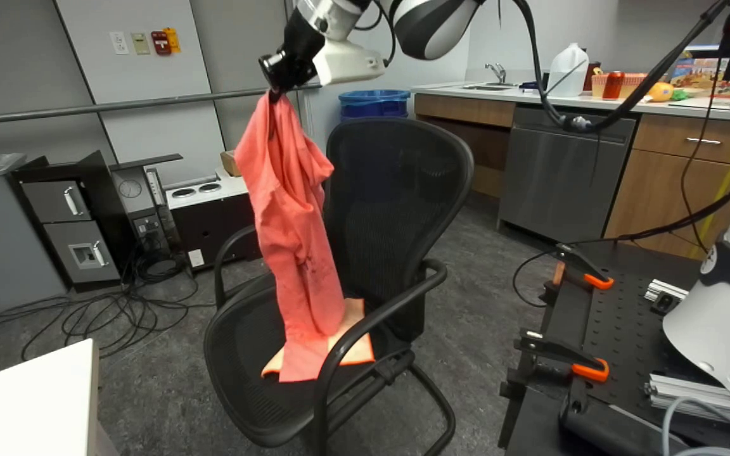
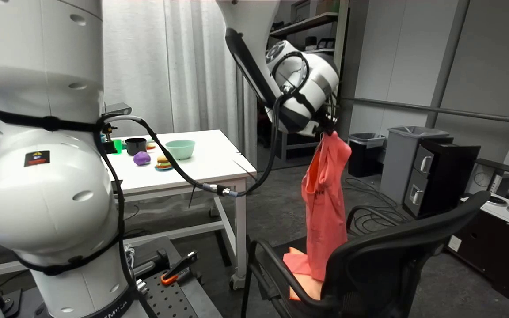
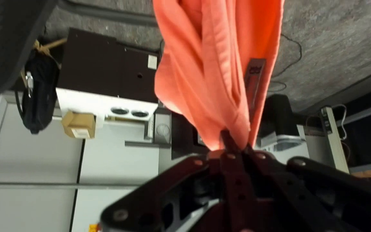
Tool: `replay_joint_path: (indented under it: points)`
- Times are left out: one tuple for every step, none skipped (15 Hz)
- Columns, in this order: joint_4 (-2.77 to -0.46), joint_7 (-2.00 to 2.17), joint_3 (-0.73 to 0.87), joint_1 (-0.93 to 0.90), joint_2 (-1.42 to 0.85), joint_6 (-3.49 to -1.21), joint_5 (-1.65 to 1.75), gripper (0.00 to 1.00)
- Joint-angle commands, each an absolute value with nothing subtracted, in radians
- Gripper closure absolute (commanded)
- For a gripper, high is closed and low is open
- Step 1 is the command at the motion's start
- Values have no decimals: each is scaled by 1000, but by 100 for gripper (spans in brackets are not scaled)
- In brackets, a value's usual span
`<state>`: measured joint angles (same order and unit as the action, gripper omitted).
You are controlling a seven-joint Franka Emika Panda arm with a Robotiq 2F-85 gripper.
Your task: Remove the orange shirt from the backrest of the black chair
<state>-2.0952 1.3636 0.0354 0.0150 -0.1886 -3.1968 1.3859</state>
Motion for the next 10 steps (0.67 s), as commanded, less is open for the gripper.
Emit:
replay_joint_path:
  points:
    - [-2173,1149,-35,88,-272,-3161,1108,99]
    - [-2184,1094,-82,125,-300,-3128,1027,99]
    - [-2190,1039,-155,183,-324,-3087,946,99]
    - [-2185,980,-250,261,-348,-3030,860,99]
    - [-2169,927,-317,312,-378,-2978,778,99]
    - [-2141,868,-393,369,-404,-2915,695,99]
    - [-2108,805,-468,427,-426,-2847,611,99]
    - [-2061,740,-542,488,-441,-2764,526,99]
    - [-2016,679,-581,517,-445,-2685,442,99]
    - [-1963,643,-589,521,-452,-2613,383,99]
